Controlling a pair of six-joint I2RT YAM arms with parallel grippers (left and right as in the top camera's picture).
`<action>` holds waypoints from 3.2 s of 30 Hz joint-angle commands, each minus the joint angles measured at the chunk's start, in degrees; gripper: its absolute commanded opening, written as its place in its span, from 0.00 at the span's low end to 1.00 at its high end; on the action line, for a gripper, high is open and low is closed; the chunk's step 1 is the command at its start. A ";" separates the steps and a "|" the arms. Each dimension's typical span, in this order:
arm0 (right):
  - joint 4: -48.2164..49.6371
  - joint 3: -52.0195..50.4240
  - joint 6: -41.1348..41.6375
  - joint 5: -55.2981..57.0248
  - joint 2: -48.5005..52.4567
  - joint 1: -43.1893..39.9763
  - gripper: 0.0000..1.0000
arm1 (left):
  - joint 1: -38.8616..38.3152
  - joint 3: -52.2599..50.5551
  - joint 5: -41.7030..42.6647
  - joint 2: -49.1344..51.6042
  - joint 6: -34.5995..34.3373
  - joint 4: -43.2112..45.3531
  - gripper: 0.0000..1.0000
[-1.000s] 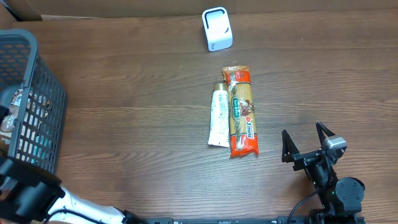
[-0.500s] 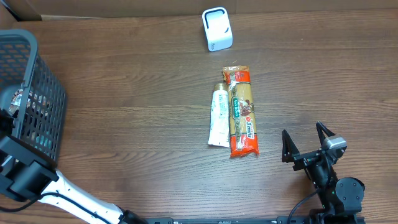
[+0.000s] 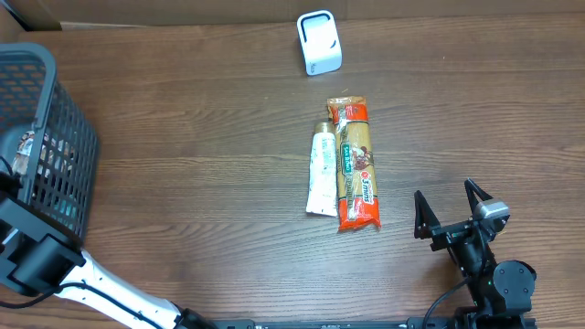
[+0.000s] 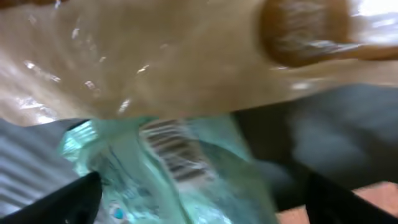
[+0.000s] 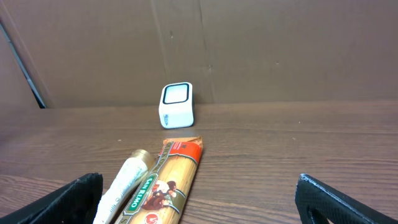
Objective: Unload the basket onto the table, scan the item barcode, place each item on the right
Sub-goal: 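Reach into the basket and grasp the mint-green packet with the left gripper, then set the mint-green packet left of the white tube and release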
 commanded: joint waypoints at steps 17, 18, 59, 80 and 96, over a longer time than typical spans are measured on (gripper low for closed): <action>0.37 -0.59 0.17 -0.04 -0.46 -0.11 1.00 | -0.04 9.88 0.22 0.11 1.03 -6.43 0.04; 0.37 -0.59 0.17 -0.04 -0.46 -0.11 1.00 | -0.02 12.15 0.24 0.11 1.03 -7.58 0.04; 0.37 -0.59 0.17 -0.04 -0.46 -0.11 1.00 | -56.85 13.27 4.37 -25.97 -0.74 -6.99 0.04; 0.37 -0.59 0.17 -0.04 -0.46 -0.11 1.00 | -73.46 -30.58 -6.91 -26.49 -11.45 36.20 0.83; 0.37 -0.61 0.17 -0.04 -0.46 -0.11 1.00 | -50.03 25.99 -18.91 -37.24 -7.58 -0.33 1.00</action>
